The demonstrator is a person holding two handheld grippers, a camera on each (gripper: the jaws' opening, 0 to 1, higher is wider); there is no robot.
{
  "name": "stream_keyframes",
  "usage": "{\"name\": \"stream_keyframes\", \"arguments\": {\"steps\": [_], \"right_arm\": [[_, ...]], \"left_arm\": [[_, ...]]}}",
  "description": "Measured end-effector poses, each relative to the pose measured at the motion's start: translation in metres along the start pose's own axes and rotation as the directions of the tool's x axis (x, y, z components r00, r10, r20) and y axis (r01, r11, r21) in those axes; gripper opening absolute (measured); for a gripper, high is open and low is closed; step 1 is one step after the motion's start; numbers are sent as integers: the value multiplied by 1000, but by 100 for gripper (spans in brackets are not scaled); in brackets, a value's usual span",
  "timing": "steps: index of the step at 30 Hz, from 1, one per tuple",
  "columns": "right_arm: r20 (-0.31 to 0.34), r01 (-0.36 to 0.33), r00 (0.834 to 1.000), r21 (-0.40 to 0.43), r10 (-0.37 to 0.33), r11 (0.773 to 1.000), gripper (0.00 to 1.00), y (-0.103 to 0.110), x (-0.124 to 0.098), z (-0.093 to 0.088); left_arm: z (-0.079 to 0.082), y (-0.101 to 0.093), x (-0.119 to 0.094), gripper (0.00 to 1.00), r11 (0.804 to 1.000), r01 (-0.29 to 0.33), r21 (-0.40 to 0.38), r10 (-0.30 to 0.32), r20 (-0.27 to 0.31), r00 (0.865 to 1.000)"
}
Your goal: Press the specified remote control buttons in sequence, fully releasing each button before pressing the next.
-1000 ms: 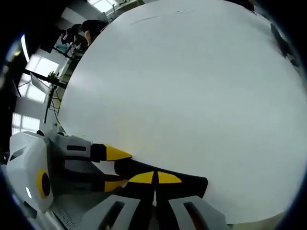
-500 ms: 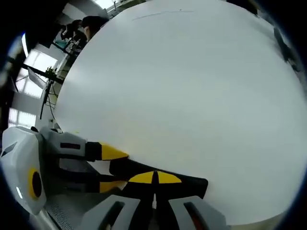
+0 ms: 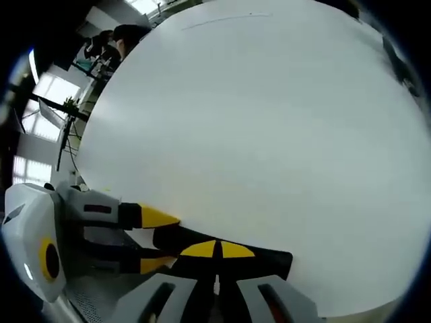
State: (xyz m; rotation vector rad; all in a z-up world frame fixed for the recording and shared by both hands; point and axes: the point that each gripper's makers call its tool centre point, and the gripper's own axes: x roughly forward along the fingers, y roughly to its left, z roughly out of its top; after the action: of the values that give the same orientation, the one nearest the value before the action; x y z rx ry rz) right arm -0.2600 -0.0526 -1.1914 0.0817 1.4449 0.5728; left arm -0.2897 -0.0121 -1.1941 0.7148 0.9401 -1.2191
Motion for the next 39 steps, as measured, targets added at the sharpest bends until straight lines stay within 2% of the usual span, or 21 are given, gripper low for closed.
{"name": "stream_keyframes", "arguments": {"steps": [4,10,13,19,34,39], "right_arm": [[8,-23,1000,25,22,999,0,-2,-1,1],[66,-73,995,46,69,996,0,-1,-3,-1],[94,-72,993,58,67,996,0,0,-5,-1],[102,-71,992,16,69,997,0,8,-12,-3],[42,-61,997,21,60,998,0,3,-8,-16],[35,-63,998,34,61,997,0,4,-8,-17]], "left_arm": [[0,0,0,24,1000,-1,1,1,0,1000],[0,0,0,24,1000,0,7,0,4,1000],[-1,0,0,24,1000,-2,15,2,5,1000],[0,0,0,24,1000,-1,13,1,5,1000],[-1,-1,0,24,1000,6,30,-7,8,1000],[-1,-4,-1,28,999,22,31,-23,6,1000]]}}
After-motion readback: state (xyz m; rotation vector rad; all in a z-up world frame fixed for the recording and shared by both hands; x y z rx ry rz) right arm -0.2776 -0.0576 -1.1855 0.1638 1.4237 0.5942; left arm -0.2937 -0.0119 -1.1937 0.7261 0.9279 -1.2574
